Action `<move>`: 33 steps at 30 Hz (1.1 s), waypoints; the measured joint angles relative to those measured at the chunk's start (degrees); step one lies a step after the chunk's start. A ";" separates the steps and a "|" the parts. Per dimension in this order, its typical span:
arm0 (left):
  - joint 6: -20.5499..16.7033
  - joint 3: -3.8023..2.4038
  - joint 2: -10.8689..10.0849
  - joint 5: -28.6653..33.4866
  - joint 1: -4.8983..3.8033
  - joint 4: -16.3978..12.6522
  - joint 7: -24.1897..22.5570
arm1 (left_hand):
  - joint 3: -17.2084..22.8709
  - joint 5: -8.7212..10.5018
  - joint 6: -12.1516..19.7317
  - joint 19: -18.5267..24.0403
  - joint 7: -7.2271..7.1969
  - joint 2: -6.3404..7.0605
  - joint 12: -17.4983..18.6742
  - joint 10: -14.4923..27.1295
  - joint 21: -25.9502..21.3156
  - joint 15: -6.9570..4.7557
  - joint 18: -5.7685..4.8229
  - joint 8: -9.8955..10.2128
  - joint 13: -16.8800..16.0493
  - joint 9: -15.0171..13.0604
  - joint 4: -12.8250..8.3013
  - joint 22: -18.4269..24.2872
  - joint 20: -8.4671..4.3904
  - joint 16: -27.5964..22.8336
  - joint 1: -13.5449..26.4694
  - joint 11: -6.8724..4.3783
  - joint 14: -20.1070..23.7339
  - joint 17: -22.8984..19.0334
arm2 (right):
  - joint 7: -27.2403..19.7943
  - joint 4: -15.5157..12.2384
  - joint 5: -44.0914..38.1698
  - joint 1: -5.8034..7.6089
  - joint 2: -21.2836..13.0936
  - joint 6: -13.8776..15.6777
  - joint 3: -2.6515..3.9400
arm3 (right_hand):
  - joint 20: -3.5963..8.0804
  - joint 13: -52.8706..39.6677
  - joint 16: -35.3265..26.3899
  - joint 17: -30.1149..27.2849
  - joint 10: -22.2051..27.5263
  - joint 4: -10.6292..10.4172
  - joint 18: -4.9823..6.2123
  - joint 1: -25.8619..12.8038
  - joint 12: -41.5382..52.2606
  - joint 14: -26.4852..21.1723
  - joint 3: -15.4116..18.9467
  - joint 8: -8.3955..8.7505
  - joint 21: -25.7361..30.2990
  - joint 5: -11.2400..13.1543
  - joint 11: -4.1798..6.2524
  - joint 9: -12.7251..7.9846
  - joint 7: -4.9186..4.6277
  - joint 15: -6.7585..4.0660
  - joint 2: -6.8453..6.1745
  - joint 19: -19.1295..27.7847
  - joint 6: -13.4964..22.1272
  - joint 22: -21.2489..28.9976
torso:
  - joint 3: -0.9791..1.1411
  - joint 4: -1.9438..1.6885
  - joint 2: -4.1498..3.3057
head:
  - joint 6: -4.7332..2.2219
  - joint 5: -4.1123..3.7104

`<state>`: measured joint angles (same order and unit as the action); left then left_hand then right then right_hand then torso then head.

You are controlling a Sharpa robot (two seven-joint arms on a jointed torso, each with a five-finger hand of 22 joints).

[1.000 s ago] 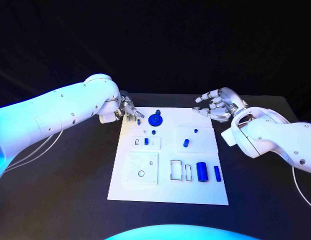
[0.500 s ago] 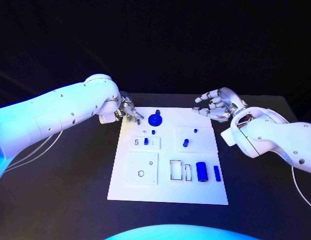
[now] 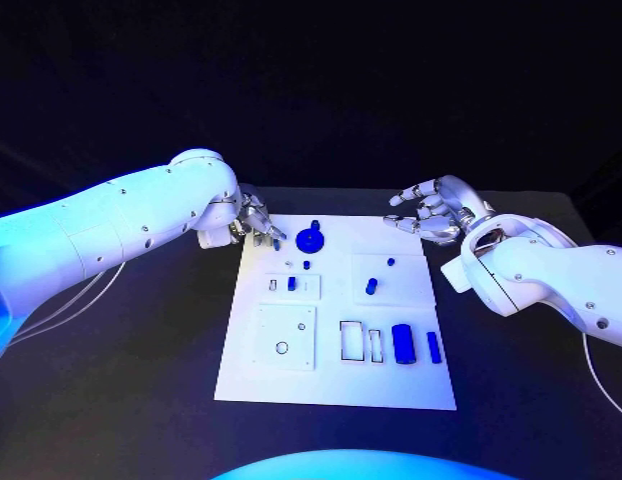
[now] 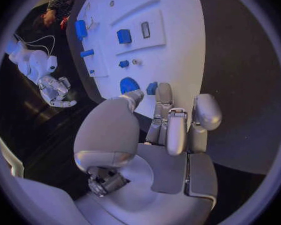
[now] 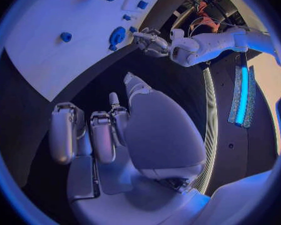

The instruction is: Assemble the parts on the task board

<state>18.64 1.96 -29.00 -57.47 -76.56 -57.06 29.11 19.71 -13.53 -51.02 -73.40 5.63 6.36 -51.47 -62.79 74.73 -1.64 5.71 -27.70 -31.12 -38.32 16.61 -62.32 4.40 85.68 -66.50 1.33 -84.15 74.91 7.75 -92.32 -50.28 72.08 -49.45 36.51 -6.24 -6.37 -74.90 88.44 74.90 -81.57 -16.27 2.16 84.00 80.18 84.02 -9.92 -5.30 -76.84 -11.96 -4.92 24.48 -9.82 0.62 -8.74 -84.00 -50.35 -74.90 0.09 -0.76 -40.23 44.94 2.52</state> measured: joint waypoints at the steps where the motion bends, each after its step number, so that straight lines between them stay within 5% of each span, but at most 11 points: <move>1: 0.00 0.02 0.04 0.02 0.00 0.07 0.00 | 0.11 0.00 0.00 0.00 0.00 0.00 0.00 0.00 0.23 0.00 0.00 0.00 0.00 0.00 -0.11 -0.09 0.00 0.00 0.00 0.00 0.00 0.00 | 0.00 0.00 0.00 0.00 0.00 0.00 0.00 | 0.00 0.00 0.00 0.00 0.00 0.00 0.00 0.00 0.00 0.00 0.00 0.00 0.00 0.00 0.00 0.00 0.00 0.00 0.00 0.00 0.00 0.00 | 0.00 0.01 0.00 | 0.04 -0.02; 14: -0.07 0.33 0.62 0.26 0.25 0.67 -0.06 | 4.28 0.02 -0.41 -0.21 -0.41 -1.32 0.00 -0.42 0.27 -0.41 0.00 -0.20 0.64 0.16 -0.66 -0.46 -0.21 0.22 -5.47 -0.41 0.00 0.00 | 0.01 -0.03 -0.02 0.00 -0.05 0.00 0.00 | 0.00 0.00 -0.22 0.00 0.00 0.00 0.00 0.00 0.00 0.00 0.00 0.00 0.00 0.00 0.00 0.00 0.00 0.00 0.00 0.00 0.00 -0.04 | -0.03 0.07 -0.08 | 0.32 -0.38; 21: -0.42 0.37 0.40 0.40 0.25 0.61 -0.21 | 8.89 0.10 -0.38 -0.34 -0.39 -0.75 0.56 -0.64 0.40 -0.61 0.00 -1.05 1.16 0.08 -2.40 -0.57 -0.34 0.22 -8.92 -0.59 0.21 0.00 | 0.02 -0.04 -0.02 0.00 -0.09 -0.01 0.00 | 0.00 -0.05 -0.22 0.04 0.00 0.00 0.00 0.00 0.00 0.00 0.00 0.00 0.00 0.00 0.00 0.00 0.00 0.00 0.00 0.00 0.00 -0.04 | -0.01 0.05 -0.04 | 0.46 -0.47; 33: -2.46 0.52 -2.43 2.44 0.60 -2.53 -0.32 | 12.33 0.20 0.03 -0.72 -1.05 -0.32 0.63 -2.39 1.00 -1.03 -0.01 -2.00 1.51 0.08 0.78 -1.73 -0.72 0.22 -9.93 -1.13 0.20 0.00 | 0.03 -0.04 -0.03 -0.01 -0.26 -0.08 0.00 | 0.00 -0.04 -0.22 0.04 0.00 -0.17 0.00 0.00 0.00 0.00 -0.16 -0.23 0.00 0.00 0.00 0.05 0.00 0.00 0.00 0.00 0.00 -0.03 | 0.00 -0.02 0.02 | 0.51 -0.51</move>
<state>16.18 2.49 -31.43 -55.03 -75.96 -59.59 28.79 32.05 -13.33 -50.99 -74.12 4.58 6.04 -50.83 -65.18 75.72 -2.67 5.70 -29.70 -29.61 -38.24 17.39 -64.06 3.68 85.89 -76.43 0.21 -83.95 74.91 7.78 -92.36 -50.31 72.08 -49.72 36.43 -6.24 -6.37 -74.94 88.23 74.94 -81.57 -16.44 2.16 84.00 80.18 84.02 -10.08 -5.53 -76.84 -11.96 -4.92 24.53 -9.82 0.62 -8.74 -84.00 -50.35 -74.94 0.09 -0.79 -40.21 45.45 2.01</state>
